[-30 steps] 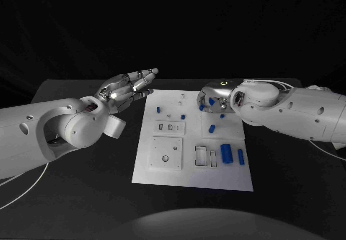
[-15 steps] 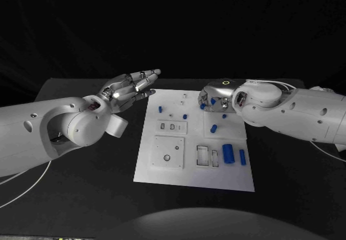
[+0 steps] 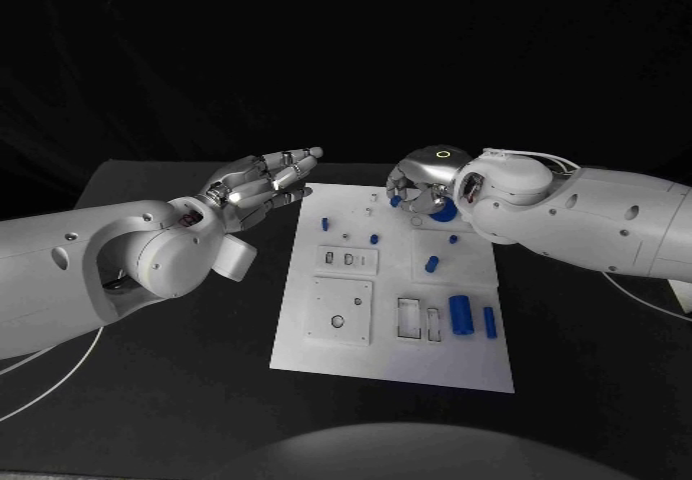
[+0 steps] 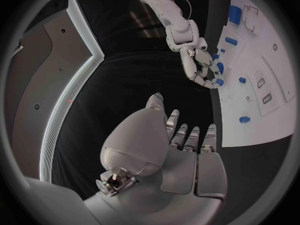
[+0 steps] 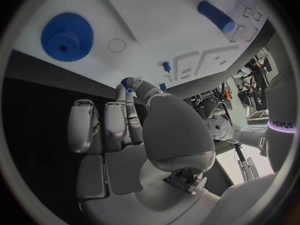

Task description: Assemble the parts on the task board

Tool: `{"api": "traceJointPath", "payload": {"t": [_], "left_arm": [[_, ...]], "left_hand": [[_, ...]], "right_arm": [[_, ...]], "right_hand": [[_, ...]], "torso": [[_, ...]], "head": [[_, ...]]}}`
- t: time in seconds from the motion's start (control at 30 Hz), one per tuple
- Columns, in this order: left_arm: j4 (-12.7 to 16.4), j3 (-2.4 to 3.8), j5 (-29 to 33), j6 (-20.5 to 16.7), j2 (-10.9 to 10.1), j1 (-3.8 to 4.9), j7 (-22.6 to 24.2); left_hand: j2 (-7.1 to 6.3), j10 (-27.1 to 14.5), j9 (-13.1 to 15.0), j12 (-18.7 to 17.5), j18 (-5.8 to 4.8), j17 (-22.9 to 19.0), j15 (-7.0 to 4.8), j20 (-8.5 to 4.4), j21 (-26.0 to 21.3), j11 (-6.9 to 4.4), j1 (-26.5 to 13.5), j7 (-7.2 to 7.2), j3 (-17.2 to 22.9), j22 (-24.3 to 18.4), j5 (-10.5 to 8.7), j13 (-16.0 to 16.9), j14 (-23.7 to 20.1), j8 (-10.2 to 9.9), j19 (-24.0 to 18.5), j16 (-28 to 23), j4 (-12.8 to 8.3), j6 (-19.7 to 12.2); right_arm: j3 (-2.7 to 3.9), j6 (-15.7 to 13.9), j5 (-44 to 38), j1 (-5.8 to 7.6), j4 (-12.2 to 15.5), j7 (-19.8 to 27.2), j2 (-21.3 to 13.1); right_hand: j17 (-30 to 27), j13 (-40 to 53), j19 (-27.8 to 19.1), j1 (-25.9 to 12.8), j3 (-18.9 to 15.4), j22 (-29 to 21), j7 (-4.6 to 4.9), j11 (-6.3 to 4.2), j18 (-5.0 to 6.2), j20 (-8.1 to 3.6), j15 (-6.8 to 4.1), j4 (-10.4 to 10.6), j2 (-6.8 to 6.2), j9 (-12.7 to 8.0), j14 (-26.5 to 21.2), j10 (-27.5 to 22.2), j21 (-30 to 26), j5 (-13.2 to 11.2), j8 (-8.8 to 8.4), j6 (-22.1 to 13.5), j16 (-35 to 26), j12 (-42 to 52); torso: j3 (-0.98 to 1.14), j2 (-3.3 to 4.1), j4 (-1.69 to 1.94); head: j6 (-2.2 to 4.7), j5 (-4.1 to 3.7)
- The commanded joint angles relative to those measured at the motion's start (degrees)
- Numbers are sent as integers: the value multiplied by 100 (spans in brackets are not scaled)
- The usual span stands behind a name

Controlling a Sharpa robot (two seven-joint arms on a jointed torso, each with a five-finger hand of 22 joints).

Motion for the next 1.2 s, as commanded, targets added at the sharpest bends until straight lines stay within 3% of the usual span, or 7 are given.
{"api": "traceJointPath", "payload": {"t": [0.03,0.13,0.37,0.57,0.73,1.2], "left_arm": [[22,5,-25,65,8,4,-11],[27,5,-25,61,11,5,-17],[4,5,-25,58,38,5,-10],[-38,5,-25,76,92,4,5],[-57,5,-25,90,112,3,14],[-83,5,-25,117,136,3,21]], "left_hand": [[2,2,6,31,56,9,33,34,23,56,57,17,19,6,37,9,-4,37,-4,26,-10,38],[1,3,6,33,56,10,35,35,24,57,59,19,19,6,36,9,-1,38,-3,30,-10,39],[-1,6,6,37,56,12,41,38,27,62,64,23,18,8,36,9,3,41,1,38,-10,40],[-1,7,5,38,56,12,46,42,30,67,69,27,19,9,38,9,6,41,5,42,-11,34],[-2,10,5,44,56,13,56,48,33,75,77,35,20,10,42,10,9,44,9,47,-12,34],[-2,12,4,48,56,15,64,54,39,84,83,43,20,13,45,10,14,45,16,55,-12,29]], "right_arm": [[15,66,257,47,-166,-29,143],[34,109,342,74,-307,-41,269],[60,187,459,97,-581,-64,508],[68,303,531,100,-777,-81,653],[70,384,558,94,-912,-92,741],[70,429,583,52,-1123,-75,944]], "right_hand": [[-11,-13,-2,44,6,268,61,-6,-62,-49,-35,-26,-24,784,17,45,-28,-3,343,86,-20,-41],[-9,-19,1,41,6,270,61,-3,-63,-49,-34,-24,-25,785,20,46,-27,-9,338,82,-21,-52],[-1,-43,10,38,13,279,59,2,-66,-48,-31,-17,-22,783,29,46,-26,-18,309,53,-24,-95],[-36,-69,-5,27,17,265,59,10,-61,-44,-24,-5,-21,779,16,41,-49,-21,274,23,-47,-145],[-65,-88,-18,20,19,256,60,16,-58,-40,-19,4,-20,773,2,33,-67,-42,244,-1,-66,-185],[-70,-99,-24,23,24,252,63,20,-57,-37,-15,5,-18,767,-2,35,-77,-50,218,-23,-72,-207]], "torso": [[-1,5,34],[-10,8,59],[-23,11,49],[-30,3,64],[-19,3,62],[-20,7,56]], "head": [[6,14],[8,-10],[5,-38],[1,-63],[-2,-51],[-15,-31]]}}
